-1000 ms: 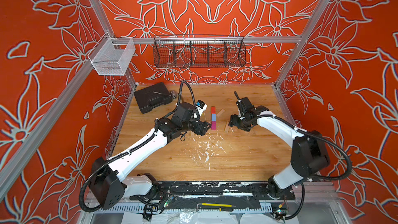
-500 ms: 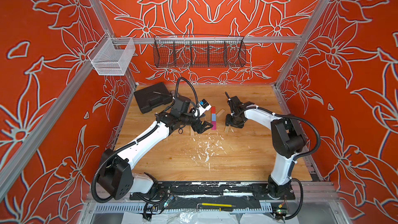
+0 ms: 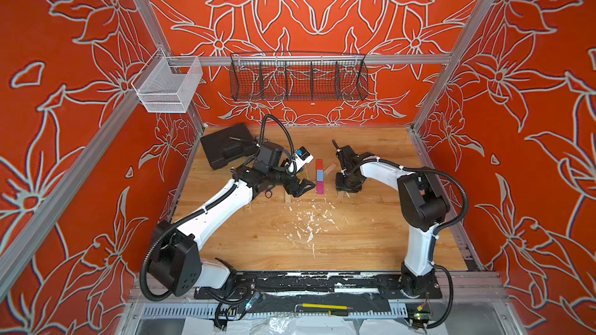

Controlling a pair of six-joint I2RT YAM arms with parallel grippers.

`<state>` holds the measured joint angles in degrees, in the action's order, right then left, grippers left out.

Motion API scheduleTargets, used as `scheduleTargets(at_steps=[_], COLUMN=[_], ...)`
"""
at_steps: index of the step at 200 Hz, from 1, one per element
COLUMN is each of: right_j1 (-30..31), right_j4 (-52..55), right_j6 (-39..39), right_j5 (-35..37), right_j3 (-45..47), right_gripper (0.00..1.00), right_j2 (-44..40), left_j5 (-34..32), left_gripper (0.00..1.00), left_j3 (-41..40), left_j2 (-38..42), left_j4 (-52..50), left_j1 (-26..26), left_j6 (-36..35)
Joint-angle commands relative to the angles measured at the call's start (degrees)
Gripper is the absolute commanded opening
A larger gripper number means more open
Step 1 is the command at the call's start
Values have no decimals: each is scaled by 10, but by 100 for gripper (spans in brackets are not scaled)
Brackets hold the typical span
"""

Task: Assemble the letter k with building blocks
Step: Assemble the building block at the center of the board.

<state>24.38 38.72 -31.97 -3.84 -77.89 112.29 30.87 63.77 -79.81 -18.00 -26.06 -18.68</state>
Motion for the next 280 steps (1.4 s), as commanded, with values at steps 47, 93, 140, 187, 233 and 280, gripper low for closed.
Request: scheduleTargets(at_steps=[47, 93, 140, 187, 233, 280], right_j1=[5, 3, 1, 0, 1, 1], right_j4=[38, 57, 63, 61, 69, 58], right_j6=[46, 186, 310, 399, 475, 554], right_j5=[42, 39, 5, -50, -52, -63], right_j3=[-30, -30, -52, -77, -97, -110], right_gripper=[29, 27, 30, 30, 29, 26], right_j2=[13, 7, 34, 57, 70, 70], left_j5=[20, -3, -31, -2, -9, -1], left_gripper=[84, 84, 85, 85, 85, 85], left_j3=[30, 31, 30, 46, 29, 36], left_j2=[-8, 4, 25, 36, 48, 42], left_j4=[-126, -115, -139, -161, -138, -137], left_j1=[28, 34, 39, 64, 78, 87], left_j6=[-145, -122, -127, -122, -105, -90])
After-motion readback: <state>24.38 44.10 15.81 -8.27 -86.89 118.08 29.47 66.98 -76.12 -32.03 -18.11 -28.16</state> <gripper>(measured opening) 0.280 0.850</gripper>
